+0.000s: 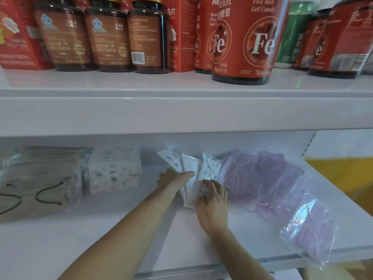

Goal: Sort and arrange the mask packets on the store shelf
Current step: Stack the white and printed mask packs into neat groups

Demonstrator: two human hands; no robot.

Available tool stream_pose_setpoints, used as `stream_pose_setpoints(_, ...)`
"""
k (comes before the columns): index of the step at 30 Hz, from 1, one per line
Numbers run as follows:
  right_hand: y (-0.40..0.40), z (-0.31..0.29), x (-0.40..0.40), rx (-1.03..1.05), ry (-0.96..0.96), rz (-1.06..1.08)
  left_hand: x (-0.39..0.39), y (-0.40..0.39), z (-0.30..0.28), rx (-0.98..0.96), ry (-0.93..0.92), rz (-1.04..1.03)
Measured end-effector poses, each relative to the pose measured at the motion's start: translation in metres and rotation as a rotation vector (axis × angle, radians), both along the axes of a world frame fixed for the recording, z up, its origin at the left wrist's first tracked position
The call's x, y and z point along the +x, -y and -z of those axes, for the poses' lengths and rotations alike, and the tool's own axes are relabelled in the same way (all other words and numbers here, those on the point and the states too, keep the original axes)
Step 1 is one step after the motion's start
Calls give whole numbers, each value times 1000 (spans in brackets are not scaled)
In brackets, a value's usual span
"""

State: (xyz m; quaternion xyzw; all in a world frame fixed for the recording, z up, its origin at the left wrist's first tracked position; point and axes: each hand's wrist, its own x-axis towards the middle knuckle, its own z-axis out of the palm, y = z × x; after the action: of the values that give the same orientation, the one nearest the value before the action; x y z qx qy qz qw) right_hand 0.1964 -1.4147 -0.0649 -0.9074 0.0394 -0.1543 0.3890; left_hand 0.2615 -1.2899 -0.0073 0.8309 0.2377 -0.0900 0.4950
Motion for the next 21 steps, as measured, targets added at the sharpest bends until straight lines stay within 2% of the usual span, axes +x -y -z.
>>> stream_pose_setpoints(2, 2, 0, 0, 59, 10, 2, -2, 9, -2, 121, 5, 35)
stream_pose_setpoints(4, 4, 1, 2, 111, 17, 7, 0, 17, -4, 131, 52, 55)
stream_pose_setpoints(11, 15, -4, 0, 300, -51, -20, 4, 25, 4, -52, 156, 18)
stream_pose_setpoints(15, 19, -10, -4, 362, -83, -40, 1, 28, 9, 45, 217, 35)
stream_pose_setpoints(21, 21, -10, -5, 412, -79, -10, -6, 16, 23, -106, 321, 0)
